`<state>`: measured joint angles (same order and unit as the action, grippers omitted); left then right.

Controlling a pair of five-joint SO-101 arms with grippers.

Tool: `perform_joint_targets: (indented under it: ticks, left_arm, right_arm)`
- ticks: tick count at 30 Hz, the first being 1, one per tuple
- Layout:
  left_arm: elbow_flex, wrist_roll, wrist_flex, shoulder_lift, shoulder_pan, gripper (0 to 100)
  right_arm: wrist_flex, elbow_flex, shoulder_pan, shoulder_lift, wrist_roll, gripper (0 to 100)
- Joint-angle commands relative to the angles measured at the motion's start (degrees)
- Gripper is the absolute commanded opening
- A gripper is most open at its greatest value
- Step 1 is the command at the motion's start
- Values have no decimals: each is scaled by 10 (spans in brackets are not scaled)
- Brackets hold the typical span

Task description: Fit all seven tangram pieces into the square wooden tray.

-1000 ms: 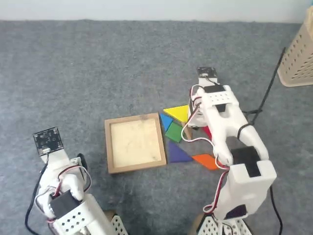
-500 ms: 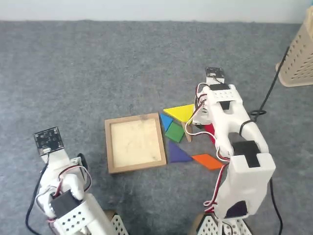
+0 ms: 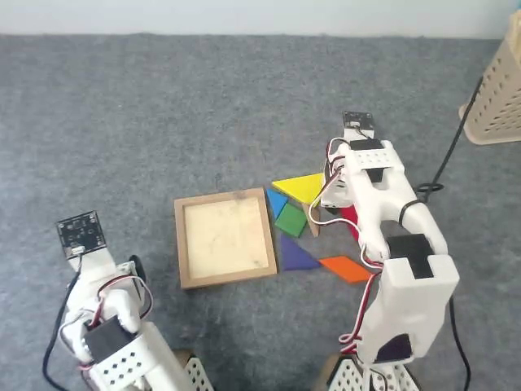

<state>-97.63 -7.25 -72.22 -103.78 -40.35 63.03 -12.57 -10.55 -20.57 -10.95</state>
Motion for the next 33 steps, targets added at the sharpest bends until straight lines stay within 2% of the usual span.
perform_joint_targets:
  ticks: [1, 33]
  left_arm:
    - [11, 5, -2, -6, 2, 225]
    - [11, 5, -2, -6, 2, 225]
  right_arm:
    - [-6, 13, 10, 7, -5, 289]
    - [14, 12, 10, 7, 18, 289]
